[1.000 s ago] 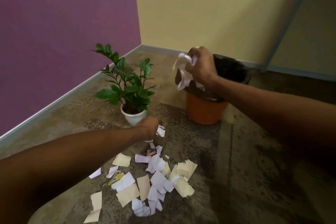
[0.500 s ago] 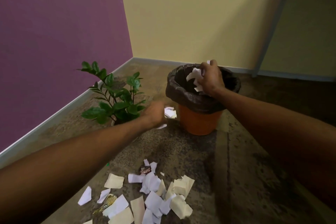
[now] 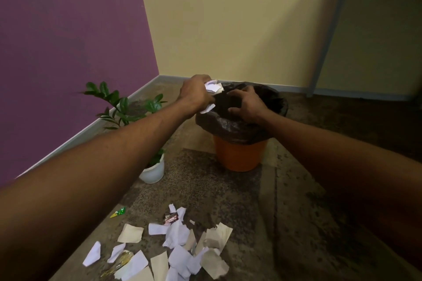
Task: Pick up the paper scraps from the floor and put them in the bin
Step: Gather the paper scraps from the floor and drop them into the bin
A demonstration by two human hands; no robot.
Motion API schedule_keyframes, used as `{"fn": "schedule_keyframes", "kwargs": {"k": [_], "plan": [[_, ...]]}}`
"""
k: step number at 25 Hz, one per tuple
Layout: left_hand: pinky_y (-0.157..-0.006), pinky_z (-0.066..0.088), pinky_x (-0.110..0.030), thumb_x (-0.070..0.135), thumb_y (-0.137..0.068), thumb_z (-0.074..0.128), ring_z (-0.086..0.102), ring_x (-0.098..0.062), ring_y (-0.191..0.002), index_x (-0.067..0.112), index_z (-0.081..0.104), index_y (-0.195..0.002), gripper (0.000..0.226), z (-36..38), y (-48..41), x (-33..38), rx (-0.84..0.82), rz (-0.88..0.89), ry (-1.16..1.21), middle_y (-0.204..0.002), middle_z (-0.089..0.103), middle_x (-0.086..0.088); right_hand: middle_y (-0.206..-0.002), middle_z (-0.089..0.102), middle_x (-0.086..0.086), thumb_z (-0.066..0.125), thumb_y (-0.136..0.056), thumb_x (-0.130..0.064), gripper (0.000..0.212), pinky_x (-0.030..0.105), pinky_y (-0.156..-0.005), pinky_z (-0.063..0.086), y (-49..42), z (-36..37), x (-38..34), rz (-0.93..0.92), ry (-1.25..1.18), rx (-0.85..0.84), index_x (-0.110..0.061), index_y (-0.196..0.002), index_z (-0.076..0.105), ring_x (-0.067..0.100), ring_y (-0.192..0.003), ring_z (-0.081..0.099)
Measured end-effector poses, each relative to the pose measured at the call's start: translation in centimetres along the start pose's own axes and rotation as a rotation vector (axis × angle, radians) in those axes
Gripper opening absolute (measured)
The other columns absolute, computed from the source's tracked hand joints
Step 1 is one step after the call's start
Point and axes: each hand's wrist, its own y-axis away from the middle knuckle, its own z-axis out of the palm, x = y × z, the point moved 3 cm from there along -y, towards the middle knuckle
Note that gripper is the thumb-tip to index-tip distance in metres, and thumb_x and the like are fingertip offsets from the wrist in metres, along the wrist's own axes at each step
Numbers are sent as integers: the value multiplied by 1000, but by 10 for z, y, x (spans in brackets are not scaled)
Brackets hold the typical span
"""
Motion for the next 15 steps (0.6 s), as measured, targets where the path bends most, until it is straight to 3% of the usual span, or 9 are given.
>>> {"fn": "schedule_keyframes", "kwargs": {"k": [2, 7, 12, 15], "plan": [[-71, 41, -30, 10, -75, 80, 64, -32, -99, 9, 69, -103, 30, 12, -8, 10, 19, 6, 17, -106, 71, -13, -145, 40, 12, 75, -91, -28, 57, 52, -112, 45, 5, -6, 1, -17, 22, 9, -27, -143, 51, 35, -133, 48], [-82, 49, -32, 13, -76, 76, 64, -33, -100, 15, 69, -102, 27, 51, -27, 25, 46, 6, 25, -106, 71, -11, -135, 49, 12, 65, -93, -23, 42, 53, -101, 49, 22, -21, 16, -51, 137, 149, -19, -132, 51, 37, -122, 53], [-89, 48, -30, 14, -77, 79, 64, -30, -114, 19, 70, -123, 47, 90, -44, 27, -8, 1, -14, -121, 72, -9, -128, 49, 8, 66, -88, -19, 37, 51, -92, 54, 39, -23, 38, -75, 125, 195, -23, -122, 53, 34, -111, 57], [-93, 51, -36, 11, -74, 81, 64, -31, -112, 13, 71, -119, 46, 104, -50, 24, -34, 13, -69, -120, 72, -11, -130, 48, 6, 69, -87, -21, 42, 49, -93, 54, 46, -19, 47, -80, 129, 182, -24, -125, 52, 32, -112, 57]]}}
